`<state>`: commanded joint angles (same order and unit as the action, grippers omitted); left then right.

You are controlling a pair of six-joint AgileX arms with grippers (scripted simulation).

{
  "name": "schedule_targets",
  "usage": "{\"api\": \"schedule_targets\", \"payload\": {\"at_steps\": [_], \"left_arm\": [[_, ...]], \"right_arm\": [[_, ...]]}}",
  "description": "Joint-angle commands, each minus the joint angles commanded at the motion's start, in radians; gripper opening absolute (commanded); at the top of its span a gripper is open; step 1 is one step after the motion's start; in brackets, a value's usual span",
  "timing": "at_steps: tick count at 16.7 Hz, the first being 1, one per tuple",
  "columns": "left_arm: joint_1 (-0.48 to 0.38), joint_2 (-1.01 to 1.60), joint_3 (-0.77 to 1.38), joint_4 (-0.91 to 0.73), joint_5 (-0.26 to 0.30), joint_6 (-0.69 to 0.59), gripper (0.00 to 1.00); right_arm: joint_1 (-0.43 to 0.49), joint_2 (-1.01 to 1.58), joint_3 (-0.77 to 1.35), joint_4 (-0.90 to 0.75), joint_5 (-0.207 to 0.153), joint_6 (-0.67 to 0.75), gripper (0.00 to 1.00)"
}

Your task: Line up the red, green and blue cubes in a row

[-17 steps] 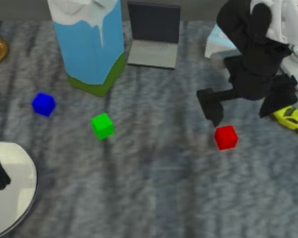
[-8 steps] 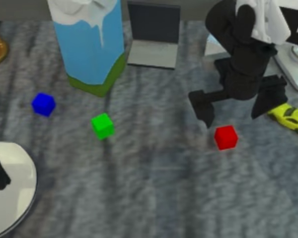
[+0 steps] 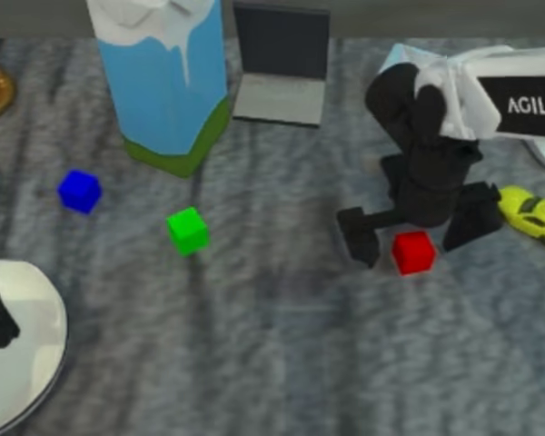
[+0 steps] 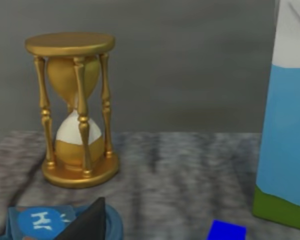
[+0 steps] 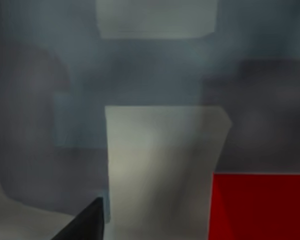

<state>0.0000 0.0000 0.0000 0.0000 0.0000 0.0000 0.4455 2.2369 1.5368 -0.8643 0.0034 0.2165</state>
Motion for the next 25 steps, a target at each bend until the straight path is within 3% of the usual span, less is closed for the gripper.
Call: {"api": "schedule_targets", "payload": {"at_steps": [5,18,25], "left_arm": [[0.000,0.000,0.000,0.000,0.000,0.000,1.00],[0.000,0.000,0.000,0.000,0.000,0.000,1.00],[0.000,0.000,0.000,0.000,0.000,0.000,1.00]], "right_arm": [[0.001,0.013,-0.016,0.023,0.000,0.001,1.00],[0.001,0.013,-0.016,0.023,0.000,0.001,0.02],[0.001,0.013,-0.016,0.023,0.000,0.001,0.00]]}}
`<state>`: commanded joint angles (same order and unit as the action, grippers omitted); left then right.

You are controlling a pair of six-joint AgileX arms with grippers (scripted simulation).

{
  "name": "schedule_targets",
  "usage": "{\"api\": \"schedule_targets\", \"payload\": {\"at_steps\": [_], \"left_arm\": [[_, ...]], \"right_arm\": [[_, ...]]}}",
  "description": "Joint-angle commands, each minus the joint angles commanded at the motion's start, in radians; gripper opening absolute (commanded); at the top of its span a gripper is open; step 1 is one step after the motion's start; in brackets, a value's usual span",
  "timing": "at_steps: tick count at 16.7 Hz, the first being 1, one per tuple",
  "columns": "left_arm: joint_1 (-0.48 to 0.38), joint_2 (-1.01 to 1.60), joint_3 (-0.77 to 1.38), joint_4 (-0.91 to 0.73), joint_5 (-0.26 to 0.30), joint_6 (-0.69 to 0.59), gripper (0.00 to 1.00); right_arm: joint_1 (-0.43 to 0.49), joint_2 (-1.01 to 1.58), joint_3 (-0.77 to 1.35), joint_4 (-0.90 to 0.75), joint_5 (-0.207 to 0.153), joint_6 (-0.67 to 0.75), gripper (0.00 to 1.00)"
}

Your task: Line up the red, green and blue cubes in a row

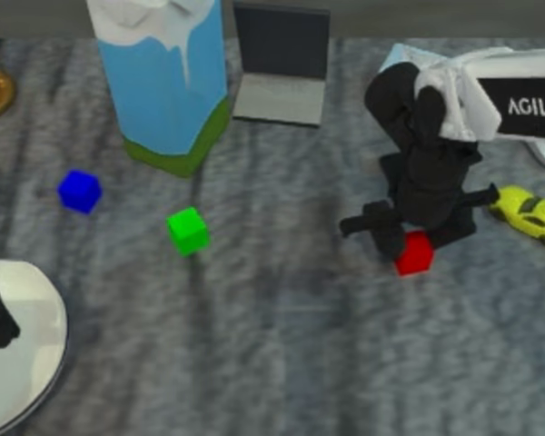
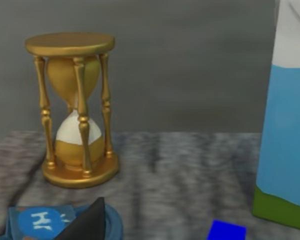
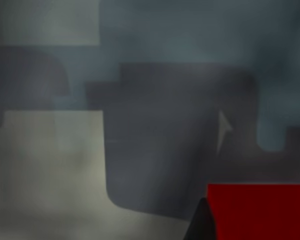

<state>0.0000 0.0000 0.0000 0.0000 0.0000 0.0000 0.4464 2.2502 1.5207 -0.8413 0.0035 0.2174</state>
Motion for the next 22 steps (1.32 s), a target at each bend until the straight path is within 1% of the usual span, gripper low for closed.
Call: {"api": "schedule_targets", "payload": {"at_steps": [1,2,4,10,16,19,22], "left_arm": [[0.000,0.000,0.000,0.000,0.000,0.000,1.00],[0.000,0.000,0.000,0.000,0.000,0.000,1.00],[0.000,0.000,0.000,0.000,0.000,0.000,1.00],[0.000,0.000,0.000,0.000,0.000,0.000,1.00],[0.000,0.000,0.000,0.000,0.000,0.000,1.00],[0.000,0.000,0.000,0.000,0.000,0.000,1.00],[0.000,0.000,0.000,0.000,0.000,0.000,1.00]], "right_arm": [[0.000,0.000,0.000,0.000,0.000,0.000,0.00],[-0.003,-0.040,0.014,-0.014,0.008,-0.004,0.00],[0.000,-0.044,0.030,-0.032,0.009,-0.005,0.00],[0.006,-0.115,0.155,-0.237,0.008,-0.006,0.00],[0.002,-0.121,0.167,-0.252,0.007,-0.003,0.00],[0.047,-0.072,0.236,-0.294,0.010,0.061,0.00],[0.133,0.024,0.399,-0.379,0.015,0.198,0.00]]}}
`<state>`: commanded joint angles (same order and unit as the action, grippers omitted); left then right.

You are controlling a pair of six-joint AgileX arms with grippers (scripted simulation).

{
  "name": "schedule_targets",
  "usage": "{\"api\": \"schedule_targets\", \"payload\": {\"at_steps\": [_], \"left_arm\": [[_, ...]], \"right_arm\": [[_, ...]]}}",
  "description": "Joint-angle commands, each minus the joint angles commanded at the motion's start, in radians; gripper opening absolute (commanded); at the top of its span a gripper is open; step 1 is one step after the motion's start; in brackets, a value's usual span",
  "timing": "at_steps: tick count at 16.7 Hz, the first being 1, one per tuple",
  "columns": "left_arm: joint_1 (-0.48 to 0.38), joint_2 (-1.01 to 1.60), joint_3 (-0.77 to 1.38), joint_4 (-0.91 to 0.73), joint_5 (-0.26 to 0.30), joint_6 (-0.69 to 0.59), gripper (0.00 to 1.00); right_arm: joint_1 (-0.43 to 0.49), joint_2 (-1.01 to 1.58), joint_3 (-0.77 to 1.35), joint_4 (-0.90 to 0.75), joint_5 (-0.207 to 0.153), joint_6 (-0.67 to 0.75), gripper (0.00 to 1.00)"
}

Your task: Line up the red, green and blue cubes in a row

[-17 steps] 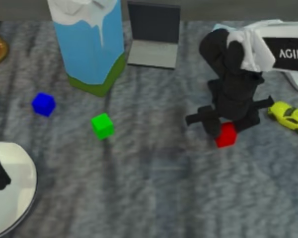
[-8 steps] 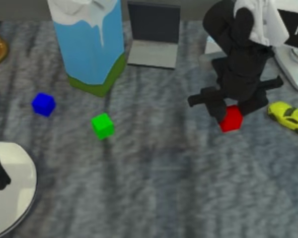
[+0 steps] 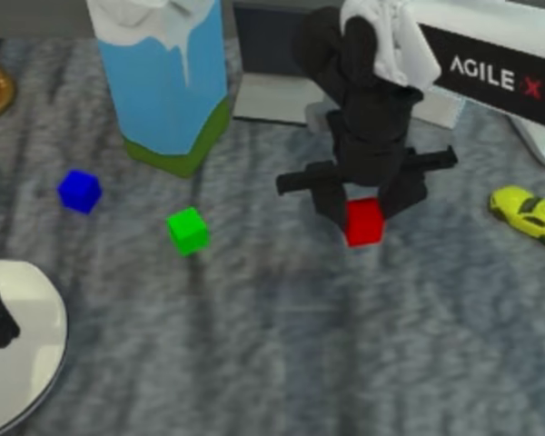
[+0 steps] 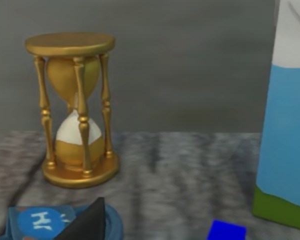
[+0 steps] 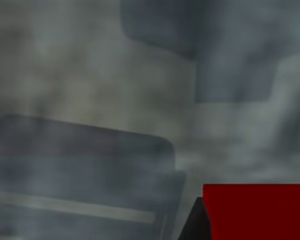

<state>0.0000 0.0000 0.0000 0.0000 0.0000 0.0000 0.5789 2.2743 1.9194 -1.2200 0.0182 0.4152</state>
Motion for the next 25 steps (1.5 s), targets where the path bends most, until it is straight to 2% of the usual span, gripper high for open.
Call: {"api": "schedule_targets", "payload": {"at_steps": [6,10,17,25], "left_arm": [[0.000,0.000,0.000,0.000,0.000,0.000,1.00],[0.000,0.000,0.000,0.000,0.000,0.000,1.00],[0.000,0.000,0.000,0.000,0.000,0.000,1.00],[0.000,0.000,0.000,0.000,0.000,0.000,1.00]], "right_arm": [[0.206,0.206,0.443,-0.195,0.009,0.336,0.00],[0.285,0.271,0.571,-0.262,0.013,0.460,0.00],[0.287,0.268,0.559,-0.246,0.012,0.466,0.00],[0.293,0.256,0.277,0.017,0.013,0.470,0.00]]}}
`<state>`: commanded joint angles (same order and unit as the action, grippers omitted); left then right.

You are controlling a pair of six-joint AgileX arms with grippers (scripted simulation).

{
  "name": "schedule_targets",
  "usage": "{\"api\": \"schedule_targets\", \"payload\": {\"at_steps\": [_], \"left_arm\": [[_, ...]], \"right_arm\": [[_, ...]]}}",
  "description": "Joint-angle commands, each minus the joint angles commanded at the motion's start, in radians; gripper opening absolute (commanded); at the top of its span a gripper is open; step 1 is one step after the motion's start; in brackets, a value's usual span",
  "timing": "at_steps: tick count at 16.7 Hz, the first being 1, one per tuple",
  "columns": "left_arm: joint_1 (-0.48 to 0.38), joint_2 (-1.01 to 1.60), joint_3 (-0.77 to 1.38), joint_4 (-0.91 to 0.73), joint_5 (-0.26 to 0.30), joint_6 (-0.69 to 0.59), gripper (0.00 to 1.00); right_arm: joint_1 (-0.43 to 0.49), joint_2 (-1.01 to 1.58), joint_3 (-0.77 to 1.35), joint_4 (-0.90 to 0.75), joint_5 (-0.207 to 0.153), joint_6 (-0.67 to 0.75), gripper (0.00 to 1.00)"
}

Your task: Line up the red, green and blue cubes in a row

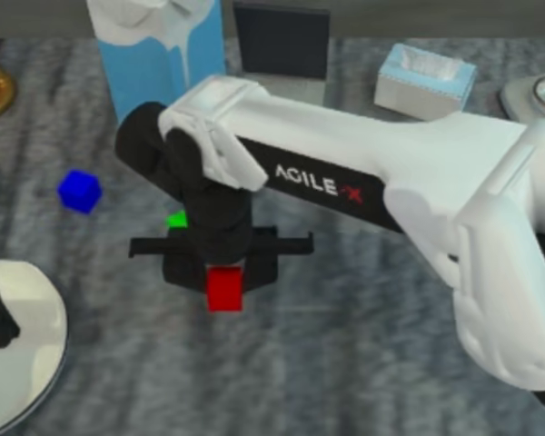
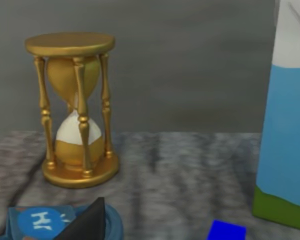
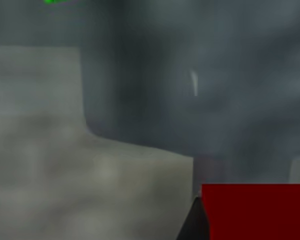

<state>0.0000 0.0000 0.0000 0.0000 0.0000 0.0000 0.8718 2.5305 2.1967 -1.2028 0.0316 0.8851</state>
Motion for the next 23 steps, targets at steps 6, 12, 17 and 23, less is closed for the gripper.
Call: {"api": "schedule_targets", "payload": {"at_steps": [6,12,17,23], "left_arm": [[0.000,0.000,0.000,0.000,0.000,0.000,1.00],[0.000,0.000,0.000,0.000,0.000,0.000,1.00],[0.000,0.000,0.000,0.000,0.000,0.000,1.00],[0.000,0.000,0.000,0.000,0.000,0.000,1.00]], "right_arm": [[0.001,0.000,-0.010,0.010,0.000,0.000,0.15],[0.001,0.000,-0.010,0.010,0.000,0.000,0.60],[0.001,0.000,-0.010,0.010,0.000,0.000,0.98],[0.001,0.000,-0.010,0.010,0.000,0.000,1.00]]}}
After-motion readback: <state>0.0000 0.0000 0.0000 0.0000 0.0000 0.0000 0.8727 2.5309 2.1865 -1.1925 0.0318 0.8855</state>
